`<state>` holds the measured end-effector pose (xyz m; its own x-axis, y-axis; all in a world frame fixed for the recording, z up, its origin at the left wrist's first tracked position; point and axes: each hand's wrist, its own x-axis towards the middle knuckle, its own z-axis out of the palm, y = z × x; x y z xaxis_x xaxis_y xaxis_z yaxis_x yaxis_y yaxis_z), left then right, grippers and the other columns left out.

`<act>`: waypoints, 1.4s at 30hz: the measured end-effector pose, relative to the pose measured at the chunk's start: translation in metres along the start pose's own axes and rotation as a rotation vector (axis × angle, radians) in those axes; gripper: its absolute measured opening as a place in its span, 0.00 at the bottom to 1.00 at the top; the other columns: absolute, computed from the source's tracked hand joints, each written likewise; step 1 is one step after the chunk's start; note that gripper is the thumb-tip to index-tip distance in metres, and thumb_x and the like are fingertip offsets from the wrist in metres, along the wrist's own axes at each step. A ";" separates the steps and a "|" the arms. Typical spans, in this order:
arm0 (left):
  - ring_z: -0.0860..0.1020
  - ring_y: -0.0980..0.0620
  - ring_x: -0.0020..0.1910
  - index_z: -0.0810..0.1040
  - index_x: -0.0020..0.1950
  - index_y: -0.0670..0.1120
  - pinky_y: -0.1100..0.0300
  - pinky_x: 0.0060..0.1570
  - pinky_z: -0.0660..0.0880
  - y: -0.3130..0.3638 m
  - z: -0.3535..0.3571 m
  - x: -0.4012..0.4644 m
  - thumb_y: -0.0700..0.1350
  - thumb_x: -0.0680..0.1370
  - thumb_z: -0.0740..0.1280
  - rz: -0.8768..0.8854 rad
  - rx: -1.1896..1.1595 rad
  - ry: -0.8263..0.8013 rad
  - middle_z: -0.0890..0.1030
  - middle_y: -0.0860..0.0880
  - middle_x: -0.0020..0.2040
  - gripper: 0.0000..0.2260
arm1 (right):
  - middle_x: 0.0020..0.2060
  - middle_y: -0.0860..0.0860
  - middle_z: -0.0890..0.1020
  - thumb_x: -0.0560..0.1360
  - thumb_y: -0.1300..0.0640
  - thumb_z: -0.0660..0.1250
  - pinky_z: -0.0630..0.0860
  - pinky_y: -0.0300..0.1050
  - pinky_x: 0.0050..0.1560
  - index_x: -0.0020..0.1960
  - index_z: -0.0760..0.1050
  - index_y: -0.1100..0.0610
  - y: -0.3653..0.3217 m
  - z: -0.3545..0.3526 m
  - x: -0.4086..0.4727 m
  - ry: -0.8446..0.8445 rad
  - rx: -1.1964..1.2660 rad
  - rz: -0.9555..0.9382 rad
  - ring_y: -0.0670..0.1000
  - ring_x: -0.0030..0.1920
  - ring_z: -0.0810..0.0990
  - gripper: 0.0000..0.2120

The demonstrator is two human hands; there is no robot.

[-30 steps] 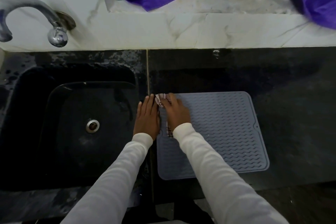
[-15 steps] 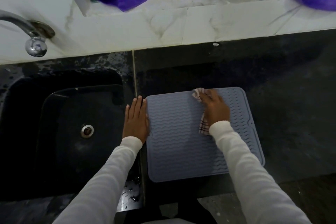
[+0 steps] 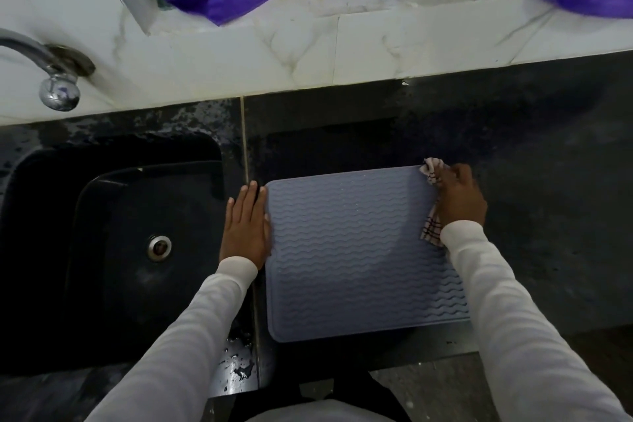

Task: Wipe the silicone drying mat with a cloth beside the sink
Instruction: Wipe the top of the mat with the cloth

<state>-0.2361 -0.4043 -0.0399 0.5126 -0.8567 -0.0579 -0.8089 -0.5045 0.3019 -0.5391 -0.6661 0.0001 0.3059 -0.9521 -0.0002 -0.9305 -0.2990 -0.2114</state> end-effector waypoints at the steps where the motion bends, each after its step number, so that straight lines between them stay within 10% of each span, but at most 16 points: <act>1: 0.46 0.51 0.79 0.53 0.80 0.47 0.50 0.78 0.43 0.000 -0.001 0.000 0.47 0.85 0.50 -0.002 -0.004 0.001 0.53 0.48 0.80 0.23 | 0.56 0.54 0.75 0.79 0.45 0.57 0.71 0.53 0.52 0.59 0.69 0.48 -0.001 0.002 0.000 -0.021 0.020 0.027 0.61 0.55 0.76 0.12; 3: 0.46 0.52 0.79 0.53 0.80 0.48 0.51 0.77 0.42 0.001 -0.001 0.000 0.47 0.85 0.51 -0.003 -0.002 0.004 0.53 0.48 0.80 0.23 | 0.58 0.56 0.73 0.77 0.56 0.60 0.72 0.54 0.49 0.64 0.70 0.49 -0.005 0.003 0.000 -0.080 0.084 0.060 0.61 0.54 0.76 0.15; 10: 0.48 0.51 0.79 0.55 0.80 0.48 0.50 0.78 0.44 -0.002 -0.003 -0.001 0.48 0.85 0.51 0.003 -0.045 0.014 0.54 0.48 0.80 0.23 | 0.45 0.48 0.79 0.78 0.42 0.59 0.69 0.46 0.44 0.55 0.72 0.46 -0.110 -0.011 -0.029 -0.040 0.232 -0.075 0.54 0.47 0.79 0.10; 14: 0.49 0.51 0.79 0.53 0.80 0.48 0.49 0.78 0.45 -0.004 -0.002 0.000 0.47 0.84 0.51 0.009 -0.072 0.013 0.55 0.48 0.80 0.24 | 0.59 0.52 0.72 0.76 0.62 0.60 0.70 0.45 0.44 0.67 0.71 0.49 -0.206 0.013 -0.067 -0.141 0.286 -0.378 0.56 0.51 0.76 0.21; 19: 0.52 0.48 0.79 0.58 0.79 0.45 0.49 0.78 0.46 -0.008 0.001 0.000 0.47 0.78 0.50 0.049 -0.043 0.032 0.57 0.46 0.79 0.28 | 0.71 0.54 0.64 0.77 0.60 0.62 0.75 0.56 0.55 0.74 0.61 0.50 -0.261 0.047 -0.094 -0.343 0.139 -0.461 0.60 0.63 0.72 0.26; 27: 0.46 0.50 0.79 0.50 0.81 0.49 0.50 0.78 0.43 -0.010 0.005 -0.001 0.44 0.82 0.57 0.038 -0.011 0.011 0.51 0.47 0.81 0.28 | 0.73 0.50 0.62 0.71 0.63 0.70 0.76 0.58 0.55 0.76 0.58 0.44 -0.191 0.032 -0.071 -0.349 -0.033 -0.546 0.59 0.65 0.69 0.39; 42: 0.47 0.49 0.80 0.51 0.81 0.49 0.48 0.78 0.45 -0.007 0.002 -0.001 0.46 0.83 0.52 0.034 0.009 0.007 0.52 0.47 0.81 0.25 | 0.65 0.48 0.74 0.79 0.41 0.55 0.75 0.55 0.57 0.63 0.74 0.43 0.001 -0.012 0.005 -0.161 -0.092 -0.020 0.59 0.59 0.77 0.18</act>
<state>-0.2315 -0.4003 -0.0442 0.4866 -0.8727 -0.0406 -0.8287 -0.4758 0.2948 -0.5412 -0.6723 0.0117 0.3463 -0.9253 -0.1549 -0.9361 -0.3298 -0.1226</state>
